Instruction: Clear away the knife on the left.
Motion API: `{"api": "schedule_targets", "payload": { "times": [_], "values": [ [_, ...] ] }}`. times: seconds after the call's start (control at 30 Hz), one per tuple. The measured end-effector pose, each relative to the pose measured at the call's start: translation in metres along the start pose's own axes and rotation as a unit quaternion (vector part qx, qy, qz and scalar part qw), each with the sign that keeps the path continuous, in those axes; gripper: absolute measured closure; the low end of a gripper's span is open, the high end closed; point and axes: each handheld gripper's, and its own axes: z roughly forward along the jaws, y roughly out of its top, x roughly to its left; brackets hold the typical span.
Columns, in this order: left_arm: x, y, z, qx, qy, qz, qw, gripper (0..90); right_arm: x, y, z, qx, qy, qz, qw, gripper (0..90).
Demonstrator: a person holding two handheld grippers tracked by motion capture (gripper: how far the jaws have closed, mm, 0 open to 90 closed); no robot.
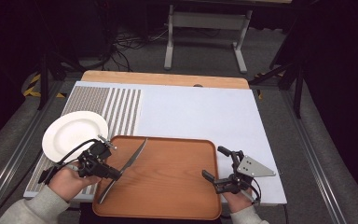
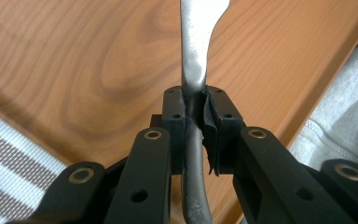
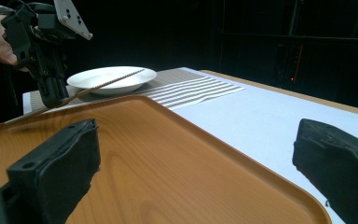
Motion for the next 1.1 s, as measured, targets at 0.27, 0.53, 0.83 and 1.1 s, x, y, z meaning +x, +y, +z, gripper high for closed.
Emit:
{"api": "schedule_targets", "payload": {
  "times": [0.27,0.53,0.83,1.1],
  "values": [
    [0.006,0.000,0.011,0.017,0.011,-0.012,0.9997,80.0,0.000,0.001,-0.001,-0.001,0.000,-0.002,1.0000,1.4],
    [0.009,0.001,0.017,0.033,0.015,-0.021,0.9991,80.0,0.000,0.000,0.000,0.001,0.001,-0.002,1.0000,1.4],
    [0.009,0.002,0.024,0.046,0.020,-0.030,0.9983,79.9,-0.001,0.000,-0.001,-0.001,0.001,0.001,1.0000,1.4],
    [0.010,0.002,0.028,0.055,0.016,-0.033,0.9978,79.9,-0.001,0.000,0.000,-0.003,0.002,0.003,1.0000,1.4]
  ]
}}
